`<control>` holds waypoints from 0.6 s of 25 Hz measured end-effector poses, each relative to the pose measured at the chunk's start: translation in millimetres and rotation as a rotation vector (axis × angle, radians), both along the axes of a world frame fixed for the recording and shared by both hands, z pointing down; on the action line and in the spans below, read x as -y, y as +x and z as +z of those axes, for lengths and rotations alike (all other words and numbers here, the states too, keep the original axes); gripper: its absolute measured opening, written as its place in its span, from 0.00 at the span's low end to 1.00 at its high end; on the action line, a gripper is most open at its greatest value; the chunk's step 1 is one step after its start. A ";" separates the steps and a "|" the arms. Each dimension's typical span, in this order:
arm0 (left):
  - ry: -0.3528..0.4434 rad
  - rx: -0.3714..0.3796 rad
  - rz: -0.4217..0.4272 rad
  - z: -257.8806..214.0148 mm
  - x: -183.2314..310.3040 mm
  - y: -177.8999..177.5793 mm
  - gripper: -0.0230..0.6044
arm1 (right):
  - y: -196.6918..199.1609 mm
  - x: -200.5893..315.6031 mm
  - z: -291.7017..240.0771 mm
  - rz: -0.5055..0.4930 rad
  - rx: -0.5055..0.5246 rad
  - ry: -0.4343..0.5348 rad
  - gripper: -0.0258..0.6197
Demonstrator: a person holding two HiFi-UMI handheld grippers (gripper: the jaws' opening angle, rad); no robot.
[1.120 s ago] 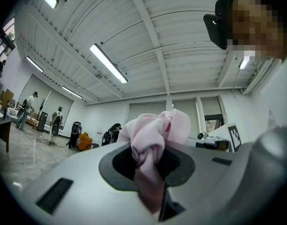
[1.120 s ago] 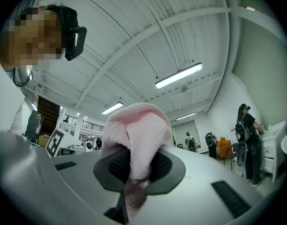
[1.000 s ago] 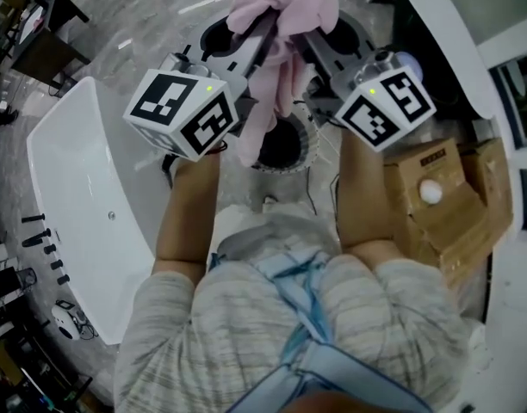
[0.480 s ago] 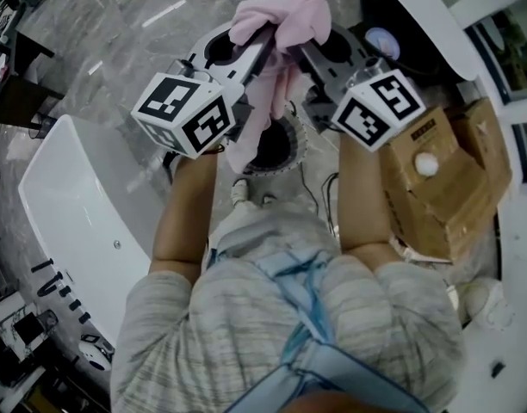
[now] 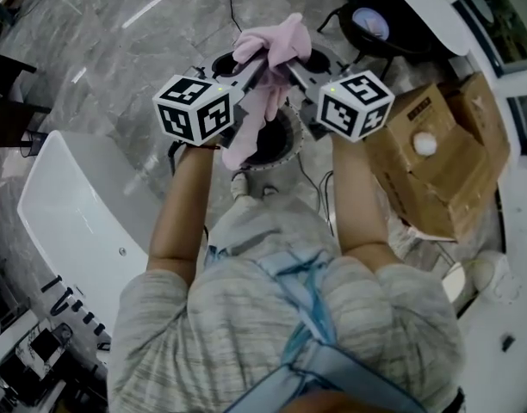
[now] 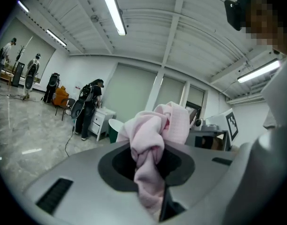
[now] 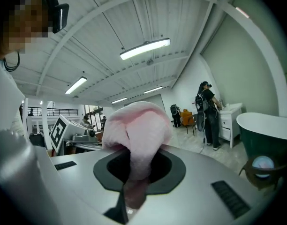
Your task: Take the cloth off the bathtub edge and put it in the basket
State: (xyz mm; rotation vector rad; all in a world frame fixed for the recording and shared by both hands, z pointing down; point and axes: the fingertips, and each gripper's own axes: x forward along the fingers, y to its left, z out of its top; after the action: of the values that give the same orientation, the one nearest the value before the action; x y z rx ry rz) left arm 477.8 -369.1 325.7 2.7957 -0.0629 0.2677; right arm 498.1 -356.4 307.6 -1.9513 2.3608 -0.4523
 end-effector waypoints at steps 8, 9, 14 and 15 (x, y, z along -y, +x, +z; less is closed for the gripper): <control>-0.013 0.217 0.065 88.0 4.6 10.4 0.17 | 11.8 8.8 89.9 0.010 -0.012 -0.221 0.12; -0.006 0.252 0.072 99.1 4.7 10.3 0.17 | 11.9 9.6 101.3 0.008 -0.018 -0.250 0.12; 0.003 0.393 0.118 144.4 1.5 10.6 0.17 | 13.1 8.5 146.2 -0.007 -0.040 -0.369 0.12; 0.010 0.423 0.129 152.8 0.7 10.1 0.17 | 13.0 8.0 154.2 -0.012 -0.052 -0.393 0.12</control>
State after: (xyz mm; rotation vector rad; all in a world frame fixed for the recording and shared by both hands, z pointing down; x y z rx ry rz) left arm 487.8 -369.8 478.5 2.7067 0.0173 0.8867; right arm 511.1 -364.5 461.8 -2.1181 2.4663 -0.9408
